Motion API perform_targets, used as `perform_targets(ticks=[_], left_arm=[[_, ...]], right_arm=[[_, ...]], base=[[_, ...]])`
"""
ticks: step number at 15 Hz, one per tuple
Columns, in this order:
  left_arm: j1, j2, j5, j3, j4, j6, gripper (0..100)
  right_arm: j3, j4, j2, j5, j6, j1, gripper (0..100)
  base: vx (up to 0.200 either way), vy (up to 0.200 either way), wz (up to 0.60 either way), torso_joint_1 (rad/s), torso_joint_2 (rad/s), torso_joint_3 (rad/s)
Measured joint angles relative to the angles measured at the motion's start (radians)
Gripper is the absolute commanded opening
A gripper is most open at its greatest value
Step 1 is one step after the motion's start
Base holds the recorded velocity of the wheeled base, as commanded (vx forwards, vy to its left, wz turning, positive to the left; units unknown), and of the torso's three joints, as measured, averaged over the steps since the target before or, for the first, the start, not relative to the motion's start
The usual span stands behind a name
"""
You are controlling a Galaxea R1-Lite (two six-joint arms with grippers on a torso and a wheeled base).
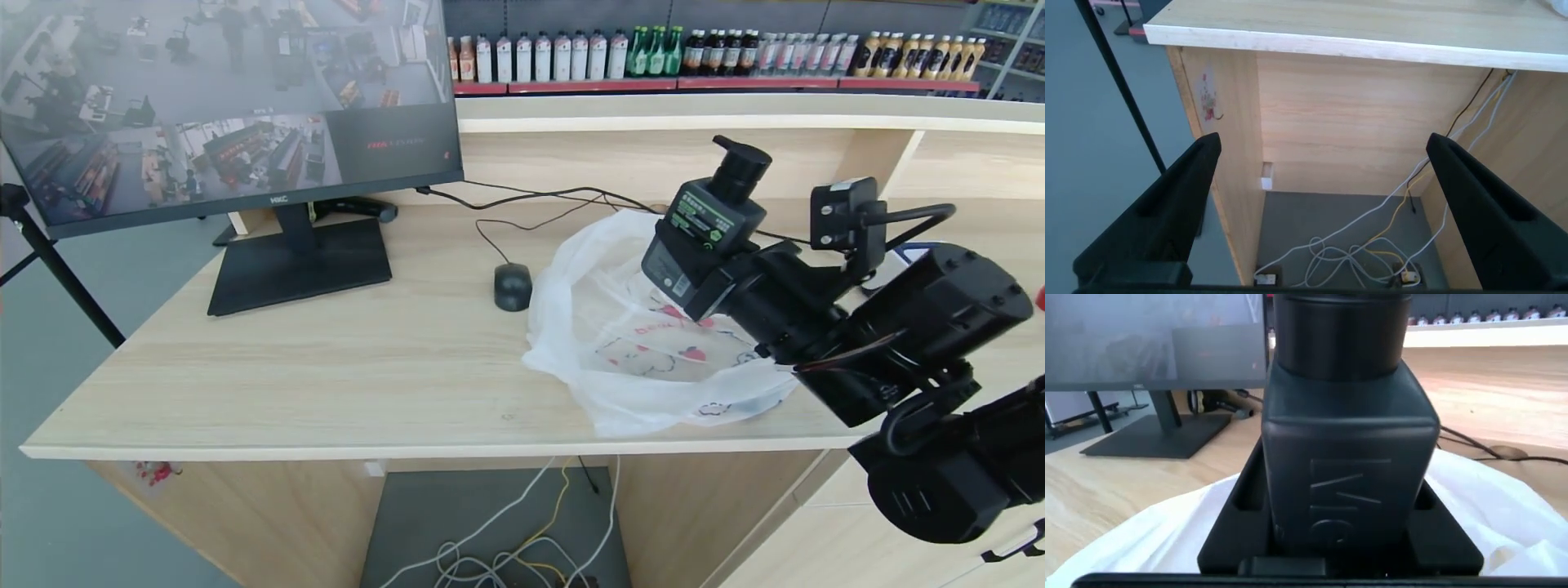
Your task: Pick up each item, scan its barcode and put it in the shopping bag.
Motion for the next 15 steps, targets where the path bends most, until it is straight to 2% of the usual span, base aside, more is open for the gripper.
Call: perform_targets(ticks=[5, 15], left_arm=[[0.000, 0.000, 0.000, 0.000, 0.000, 0.000, 100], [0.000, 0.000, 0.000, 0.000, 0.000, 0.000, 100]], right_arm=[[-0.013, 0.000, 0.077, -0.001, 0.013, 0.049, 0], [-0.032, 0.000, 0.179, -0.006, 0.016, 0.050, 0]], base=[[0.000, 0.000, 0.00, 0.000, 0.00, 0.000], [0.000, 0.000, 0.00, 0.000, 0.00, 0.000]])
